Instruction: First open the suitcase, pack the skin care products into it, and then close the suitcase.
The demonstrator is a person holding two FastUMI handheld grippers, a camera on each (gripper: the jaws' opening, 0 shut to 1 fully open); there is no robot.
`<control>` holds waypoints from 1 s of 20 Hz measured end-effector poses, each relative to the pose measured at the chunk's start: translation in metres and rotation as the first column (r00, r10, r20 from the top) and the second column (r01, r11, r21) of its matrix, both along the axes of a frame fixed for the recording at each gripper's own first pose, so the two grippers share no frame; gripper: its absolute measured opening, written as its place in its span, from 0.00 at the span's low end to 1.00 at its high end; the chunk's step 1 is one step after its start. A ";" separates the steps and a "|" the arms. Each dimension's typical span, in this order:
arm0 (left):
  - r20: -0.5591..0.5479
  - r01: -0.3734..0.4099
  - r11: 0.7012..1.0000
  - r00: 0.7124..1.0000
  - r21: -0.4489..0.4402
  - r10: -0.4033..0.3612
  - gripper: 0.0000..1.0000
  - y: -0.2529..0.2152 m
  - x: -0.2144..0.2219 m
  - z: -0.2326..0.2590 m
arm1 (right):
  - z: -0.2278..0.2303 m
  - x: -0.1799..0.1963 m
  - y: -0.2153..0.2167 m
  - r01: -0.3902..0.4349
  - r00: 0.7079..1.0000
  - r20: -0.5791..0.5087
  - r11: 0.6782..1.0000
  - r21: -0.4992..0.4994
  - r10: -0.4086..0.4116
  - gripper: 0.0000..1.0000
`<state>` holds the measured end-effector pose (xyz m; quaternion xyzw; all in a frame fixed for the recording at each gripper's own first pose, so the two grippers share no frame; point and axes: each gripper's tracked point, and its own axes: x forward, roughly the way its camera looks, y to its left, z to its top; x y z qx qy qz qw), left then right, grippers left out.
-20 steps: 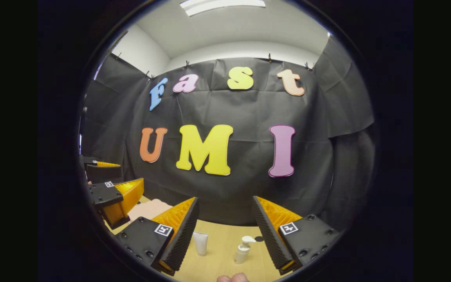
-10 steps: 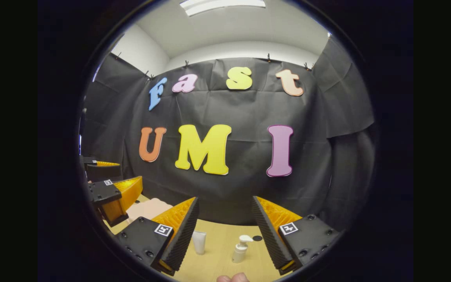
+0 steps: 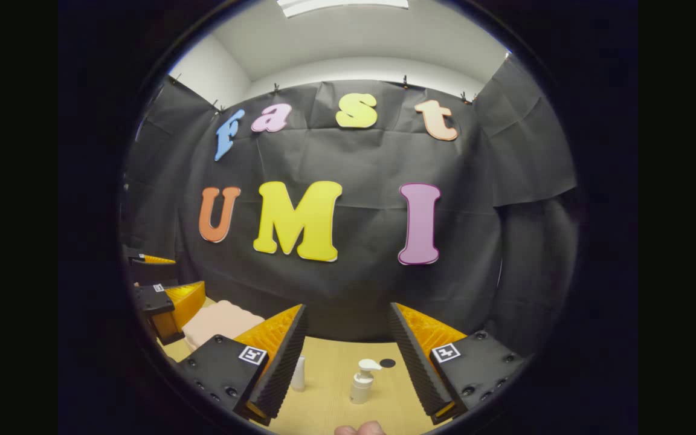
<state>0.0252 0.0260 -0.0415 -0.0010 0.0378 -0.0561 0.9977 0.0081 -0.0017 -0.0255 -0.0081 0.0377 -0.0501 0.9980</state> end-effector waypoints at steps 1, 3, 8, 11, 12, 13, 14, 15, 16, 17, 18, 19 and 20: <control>-0.021 0.034 0.999 0.999 -0.004 -0.035 1.00 0.001 0.008 -0.010 | -0.005 0.003 0.003 0.019 1.000 -0.017 1.000 -0.008 -0.020 0.80; -0.064 0.112 0.993 0.992 0.038 -0.110 1.00 0.000 0.024 -0.030 | -0.016 0.008 0.008 0.040 0.997 -0.058 0.999 -0.036 -0.042 0.81; -0.190 0.272 0.937 0.954 0.220 -0.232 1.00 -0.020 0.055 -0.097 | -0.037 0.002 -0.006 0.096 0.984 -0.143 0.993 -0.064 -0.104 0.80; -0.331 0.340 0.863 0.918 0.373 -0.218 0.99 -0.027 0.076 -0.153 | -0.053 -0.001 -0.023 0.107 0.978 -0.172 0.990 -0.087 -0.121 0.80; -0.369 0.365 0.829 0.905 0.424 -0.210 0.99 -0.027 0.081 -0.170 | -0.058 -0.003 -0.031 0.113 0.975 -0.183 0.990 -0.088 -0.127 0.80; -0.410 0.400 0.786 0.889 0.471 -0.206 0.99 -0.029 0.089 -0.189 | -0.064 -0.004 -0.040 0.119 0.972 -0.193 0.989 -0.085 -0.134 0.80; -0.451 0.440 0.729 0.870 0.525 -0.200 0.99 -0.031 0.093 -0.205 | -0.069 -0.005 -0.047 0.126 0.969 -0.206 0.989 -0.078 -0.140 0.80; -0.483 0.467 0.667 0.857 0.580 -0.180 0.99 -0.030 0.100 -0.217 | -0.074 -0.005 -0.055 0.130 0.965 -0.218 0.989 -0.072 -0.142 0.80; -0.501 0.480 0.622 0.851 0.619 -0.158 0.98 -0.027 0.105 -0.225 | -0.079 -0.006 -0.064 0.134 0.962 -0.229 0.988 -0.071 -0.147 0.80; -0.527 0.499 0.592 0.838 0.633 -0.142 0.98 -0.028 0.105 -0.233 | -0.085 -0.007 -0.074 0.141 0.959 -0.237 0.987 -0.071 -0.154 0.80; -0.543 0.509 0.571 0.830 0.644 -0.128 0.96 -0.033 0.105 -0.236 | -0.087 -0.005 -0.084 0.152 0.956 -0.243 0.986 -0.070 -0.165 0.80; -0.557 0.518 0.548 0.823 0.657 -0.112 0.96 -0.032 0.106 -0.241 | -0.090 -0.004 -0.093 0.164 0.953 -0.248 0.984 -0.064 -0.175 0.80; -0.563 0.522 0.525 0.821 0.672 -0.096 0.94 -0.030 0.106 -0.244 | -0.090 -0.003 -0.099 0.174 0.951 -0.250 0.983 -0.056 -0.183 0.80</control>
